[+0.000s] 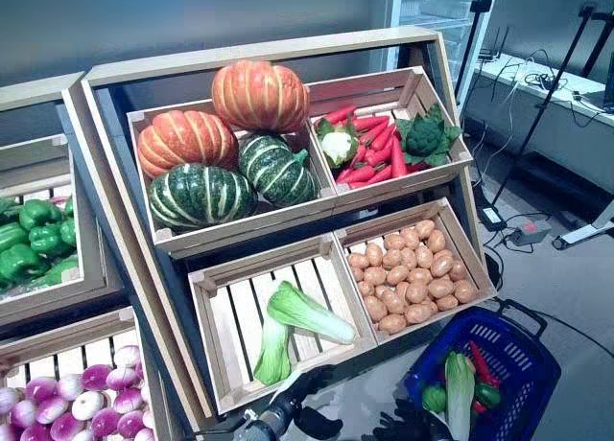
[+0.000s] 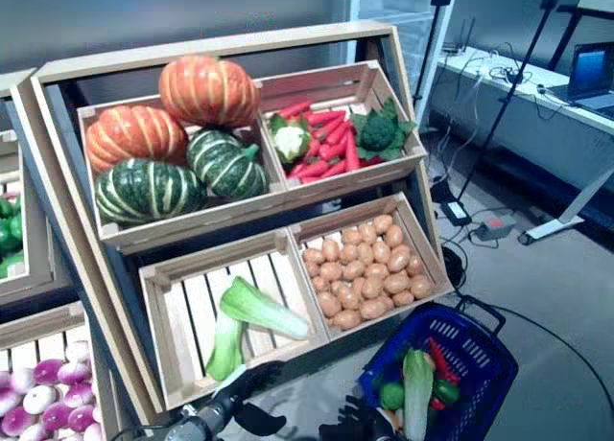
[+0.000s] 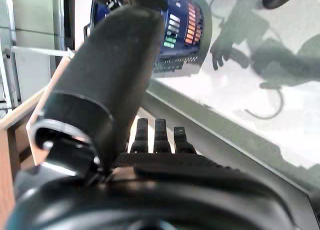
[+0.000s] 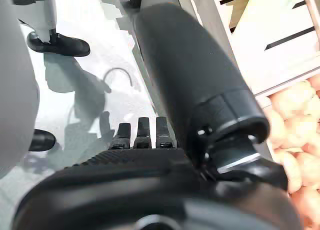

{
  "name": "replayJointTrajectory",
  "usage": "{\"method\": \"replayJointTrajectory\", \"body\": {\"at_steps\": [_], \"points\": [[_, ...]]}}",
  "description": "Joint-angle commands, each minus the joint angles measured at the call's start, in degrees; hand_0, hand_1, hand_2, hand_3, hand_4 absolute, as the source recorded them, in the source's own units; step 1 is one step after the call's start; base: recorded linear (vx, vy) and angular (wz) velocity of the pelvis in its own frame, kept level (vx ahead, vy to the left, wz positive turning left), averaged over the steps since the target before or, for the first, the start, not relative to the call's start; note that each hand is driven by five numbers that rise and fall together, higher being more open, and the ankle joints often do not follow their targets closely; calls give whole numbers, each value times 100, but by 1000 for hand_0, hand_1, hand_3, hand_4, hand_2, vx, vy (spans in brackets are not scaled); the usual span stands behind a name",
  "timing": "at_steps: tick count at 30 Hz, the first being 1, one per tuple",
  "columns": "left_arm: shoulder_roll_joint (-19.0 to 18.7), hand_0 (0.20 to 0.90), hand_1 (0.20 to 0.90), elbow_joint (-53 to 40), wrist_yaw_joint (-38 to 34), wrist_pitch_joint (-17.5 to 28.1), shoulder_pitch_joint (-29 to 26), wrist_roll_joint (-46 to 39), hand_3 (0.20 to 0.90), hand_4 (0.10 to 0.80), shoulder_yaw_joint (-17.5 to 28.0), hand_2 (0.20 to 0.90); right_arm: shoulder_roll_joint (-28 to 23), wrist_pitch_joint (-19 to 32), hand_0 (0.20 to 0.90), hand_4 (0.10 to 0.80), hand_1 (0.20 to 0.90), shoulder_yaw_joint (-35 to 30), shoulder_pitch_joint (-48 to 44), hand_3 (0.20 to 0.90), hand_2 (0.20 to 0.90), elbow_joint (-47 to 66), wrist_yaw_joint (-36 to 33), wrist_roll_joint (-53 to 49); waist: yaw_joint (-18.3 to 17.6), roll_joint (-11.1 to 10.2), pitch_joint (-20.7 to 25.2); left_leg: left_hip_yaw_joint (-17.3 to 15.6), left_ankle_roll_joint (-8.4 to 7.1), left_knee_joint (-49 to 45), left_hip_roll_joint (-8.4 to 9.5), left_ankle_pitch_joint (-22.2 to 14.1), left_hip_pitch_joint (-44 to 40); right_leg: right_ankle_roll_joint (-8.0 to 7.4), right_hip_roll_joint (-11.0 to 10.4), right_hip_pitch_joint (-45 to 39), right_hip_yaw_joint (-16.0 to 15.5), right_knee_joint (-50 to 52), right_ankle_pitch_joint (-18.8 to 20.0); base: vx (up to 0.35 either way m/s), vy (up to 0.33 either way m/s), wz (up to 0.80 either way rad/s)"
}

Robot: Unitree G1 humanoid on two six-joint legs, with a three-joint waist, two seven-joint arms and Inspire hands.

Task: Put vegetables into the basket

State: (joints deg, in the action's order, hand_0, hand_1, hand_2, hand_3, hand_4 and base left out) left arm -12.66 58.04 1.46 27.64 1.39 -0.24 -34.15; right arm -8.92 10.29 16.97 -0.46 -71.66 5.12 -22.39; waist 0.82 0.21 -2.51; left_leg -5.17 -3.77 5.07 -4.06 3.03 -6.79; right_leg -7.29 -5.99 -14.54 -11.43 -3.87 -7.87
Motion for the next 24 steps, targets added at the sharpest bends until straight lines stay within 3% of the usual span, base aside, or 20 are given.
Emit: {"method": "replayJointTrajectory", "body": {"at_steps": [1, 16, 24], "points": [[120, 900, 900, 52, -134, 577, -776, -109, 900, 800, 0, 900, -67, 81, 900, 800, 900, 140, -613, 900, 900, -106, -50, 49, 14, -29, -172, 112, 174, -7, 141, -817, -264, 213, 94, 449, 122, -113, 525, 0, 0, 0], [153, 900, 900, 182, -288, 600, -773, -76, 900, 800, 59, 900, -36, 12, 900, 800, 900, 24, -583, 900, 900, -248, -143, 186, 52, -11, -179, 120, 173, -7, 154, -814, -307, 200, 52, 399, 44, -113, 529, 0, 0, 0], [7, 900, 900, -211, -1089, 1063, -827, 12, 900, 800, 435, 900, -67, -96, 900, 800, 900, -12, -581, 900, 900, -233, -226, 183, 101, -17, -181, 154, 162, -7, 164, -830, -368, 212, 41, 324, 12, -113, 504, 0, 0, 0]]}}
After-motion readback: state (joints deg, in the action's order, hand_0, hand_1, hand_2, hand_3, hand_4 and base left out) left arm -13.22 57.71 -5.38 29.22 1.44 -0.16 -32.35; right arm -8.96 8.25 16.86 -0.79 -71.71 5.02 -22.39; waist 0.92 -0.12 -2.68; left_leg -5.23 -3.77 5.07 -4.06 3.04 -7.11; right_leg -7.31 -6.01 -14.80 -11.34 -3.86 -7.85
